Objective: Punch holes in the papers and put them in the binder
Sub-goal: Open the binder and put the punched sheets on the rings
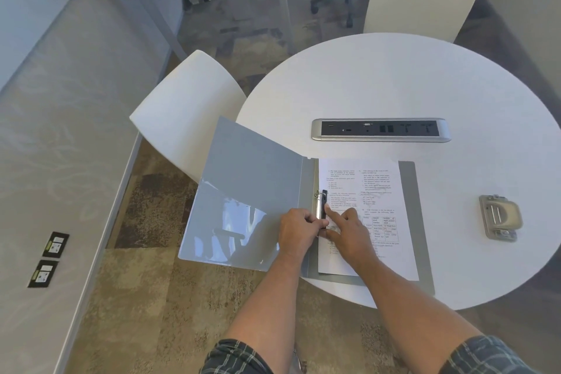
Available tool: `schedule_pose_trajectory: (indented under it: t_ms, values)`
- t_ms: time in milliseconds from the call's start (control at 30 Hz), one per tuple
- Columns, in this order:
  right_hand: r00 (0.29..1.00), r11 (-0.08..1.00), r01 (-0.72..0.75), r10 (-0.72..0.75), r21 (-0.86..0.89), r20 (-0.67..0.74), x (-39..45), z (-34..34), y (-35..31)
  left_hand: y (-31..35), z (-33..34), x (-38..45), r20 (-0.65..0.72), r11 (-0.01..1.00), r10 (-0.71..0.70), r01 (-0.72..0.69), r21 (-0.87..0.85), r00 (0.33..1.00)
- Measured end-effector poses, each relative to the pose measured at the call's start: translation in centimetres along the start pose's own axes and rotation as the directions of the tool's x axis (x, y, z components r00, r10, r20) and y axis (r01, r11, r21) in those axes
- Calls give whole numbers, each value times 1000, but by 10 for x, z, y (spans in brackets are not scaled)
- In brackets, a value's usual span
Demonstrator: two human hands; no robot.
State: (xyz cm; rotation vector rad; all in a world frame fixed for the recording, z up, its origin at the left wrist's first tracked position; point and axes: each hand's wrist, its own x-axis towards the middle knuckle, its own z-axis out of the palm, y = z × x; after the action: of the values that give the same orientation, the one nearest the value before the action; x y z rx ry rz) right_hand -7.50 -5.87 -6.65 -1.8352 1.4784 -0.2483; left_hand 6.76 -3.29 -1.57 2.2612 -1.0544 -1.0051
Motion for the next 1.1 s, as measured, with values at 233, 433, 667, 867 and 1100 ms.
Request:
schedule_pose_trajectory:
  t_ms: [233,433,667,867,1100]
  values:
    - [1000,1000,1,-1,-12,-5,2,3,1,2,0,2,7,1000,-16,16,-11,1000]
    - [1000,1000,6,-6,-11,18,6,1,1,5,-4,1,8,999,-17,16,34,1000]
    - [994,995,27,-17,-99,106,6,-6,-1,20,-26,-7,88,978,35,-52,203,996]
    - [966,991,13,21,-132,258,10,-16,-7,41,-68,1,-82,882,247,-190,431,966]
    - [949,994,15,21,-111,316,0,-26,-14,54,-147,11,-464,798,159,164,580,871]
